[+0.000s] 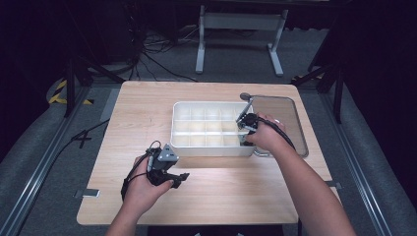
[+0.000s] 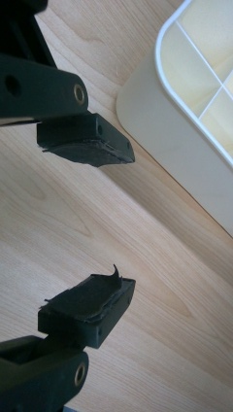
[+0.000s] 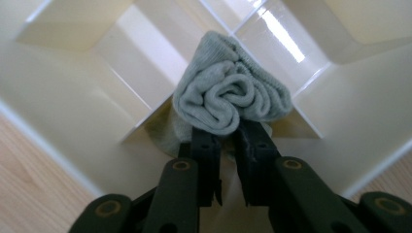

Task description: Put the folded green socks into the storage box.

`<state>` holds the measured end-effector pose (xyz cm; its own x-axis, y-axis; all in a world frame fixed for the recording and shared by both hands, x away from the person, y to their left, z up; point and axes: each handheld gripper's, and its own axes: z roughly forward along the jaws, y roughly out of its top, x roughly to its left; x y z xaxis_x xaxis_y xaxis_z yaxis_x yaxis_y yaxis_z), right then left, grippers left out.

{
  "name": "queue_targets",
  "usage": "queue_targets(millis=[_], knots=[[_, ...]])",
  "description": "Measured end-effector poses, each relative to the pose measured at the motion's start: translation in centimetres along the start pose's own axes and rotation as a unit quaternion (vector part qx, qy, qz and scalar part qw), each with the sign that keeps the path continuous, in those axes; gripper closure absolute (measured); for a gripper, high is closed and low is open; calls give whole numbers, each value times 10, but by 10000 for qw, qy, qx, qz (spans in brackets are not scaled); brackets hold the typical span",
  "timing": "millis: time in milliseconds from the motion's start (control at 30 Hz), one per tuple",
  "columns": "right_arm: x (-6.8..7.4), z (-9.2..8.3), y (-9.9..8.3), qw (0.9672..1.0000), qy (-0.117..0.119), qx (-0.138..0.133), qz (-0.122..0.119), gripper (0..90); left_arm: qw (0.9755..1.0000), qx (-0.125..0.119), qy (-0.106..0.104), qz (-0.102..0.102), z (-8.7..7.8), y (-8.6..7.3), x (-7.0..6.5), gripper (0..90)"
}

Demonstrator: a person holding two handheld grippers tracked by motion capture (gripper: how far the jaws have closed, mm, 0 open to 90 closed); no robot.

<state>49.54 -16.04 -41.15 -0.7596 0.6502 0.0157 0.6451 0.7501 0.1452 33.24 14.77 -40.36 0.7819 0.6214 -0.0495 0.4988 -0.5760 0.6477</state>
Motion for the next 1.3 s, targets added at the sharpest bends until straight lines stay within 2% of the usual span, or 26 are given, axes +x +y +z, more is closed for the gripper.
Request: queue_targets(millis=[67, 167, 233, 333, 400, 433, 533, 567, 667, 767, 833, 967, 1033, 1100, 1167, 1233, 1300], knots=[[2, -6, -2, 10000, -6, -86, 34, 708, 10000, 40, -6, 44, 1, 2, 0, 364], [4, -27, -8, 9995, -120, -277, 67, 680, 10000, 59, -41, 61, 3, 3, -1, 363], [4, -38, -10, 9988, -115, -448, 148, 610, 9999, 36, -65, 81, 5, 4, -2, 362], [7, -41, -7, 9969, -155, -756, 133, 492, 9999, 61, -76, 118, 6, 5, -4, 362], [8, -36, -3, 9957, -171, -882, 206, 478, 9999, 45, -90, 106, 7, 6, -5, 360], [8, -31, 0, 9956, -235, -873, 234, 499, 9999, 45, -78, 117, 6, 6, -4, 359], [5, -22, 2, 9972, -186, -699, 209, 728, 9999, 49, -51, 126, 6, 6, -4, 358], [4, -21, 2, 9974, -197, -656, 211, 752, 9999, 56, -63, 86, 5, 5, -4, 358], [2, -10, 0, 9990, -236, -365, 114, 778, 9999, 55, -49, 106, 5, 5, -3, 358], [2, -2, 1, 9991, -244, -327, 135, 781, 9999, 59, -42, 109, 5, 3, -3, 358], [5, 1, 4, 9990, -306, -305, 62, 779, 9999, 59, -45, 106, 5, 3, -3, 358], [8, 1, 6, 9989, -410, -234, 1, 760, 9999, 2, -43, 94, 2, 3, -3, 358], [7, -6, 1, 9984, -366, -438, 0, 697, 9999, 1, -44, 102, 2, 3, -3, 358], [6, -15, -5, 9970, -265, -714, 112, 626, 10000, 4, -61, 72, 3, 3, -3, 358], [6, -28, -12, 9944, -281, -1010, 95, 612, 9999, 41, -55, 92, 3, 2, -2, 358], [7, -42, -19, 9903, -300, -1354, 42, 587, 9999, 33, -51, 88, 3, 2, -2, 358], [10, -56, -27, 9836, -220, -1791, -3, 577, 10000, 15, -34, 59, 1, 1, -2, 358]])
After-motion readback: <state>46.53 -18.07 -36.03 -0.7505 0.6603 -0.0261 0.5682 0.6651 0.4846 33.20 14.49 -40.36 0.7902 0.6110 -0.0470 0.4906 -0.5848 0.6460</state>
